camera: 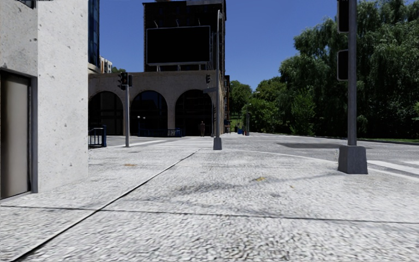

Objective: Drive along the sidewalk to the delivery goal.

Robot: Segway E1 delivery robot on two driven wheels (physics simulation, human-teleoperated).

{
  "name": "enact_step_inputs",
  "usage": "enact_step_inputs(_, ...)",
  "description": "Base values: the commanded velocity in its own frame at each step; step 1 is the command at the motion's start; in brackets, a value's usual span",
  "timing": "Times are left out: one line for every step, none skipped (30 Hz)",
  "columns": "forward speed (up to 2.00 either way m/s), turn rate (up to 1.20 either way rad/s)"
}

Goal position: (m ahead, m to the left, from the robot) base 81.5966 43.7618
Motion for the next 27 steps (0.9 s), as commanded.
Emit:
enact_step_inputs(2.0, 0.0)
enact_step_inputs(2.0, 0.0)
enact_step_inputs(2.0, 0.0)
enact_step_inputs(2.0, 0.0)
enact_step_inputs(2.0, 0.0)
enact_step_inputs(2.0, 0.0)
enact_step_inputs(2.0, 0.0)
enact_step_inputs(2.0, 0.1)
enact_step_inputs(2.0, 0.2)
enact_step_inputs(2.0, 0.3)
enact_step_inputs(2.0, 0.45)
enact_step_inputs(2.0, 0.45)
enact_step_inputs(2.0, 0.55)
enact_step_inputs(2.0, 0.6)
enact_step_inputs(2.0, 0.61)
enact_step_inputs(2.0, 0.61)
enact_step_inputs(2.0, 0.61)
enact_step_inputs(2.0, 0.15)
enact_step_inputs(2.0, 0.03)
enact_step_inputs(2.0, 0.0)
enact_step_inputs(2.0, 0.0)
enact_step_inputs(2.0, 0.0)
enact_step_inputs(2.0, 0.0)
enact_step_inputs(2.0, 0.0)
enact_step_inputs(2.0, 0.0)
enact_step_inputs(2.0, 0.0)
enact_step_inputs(2.0, 0.0)
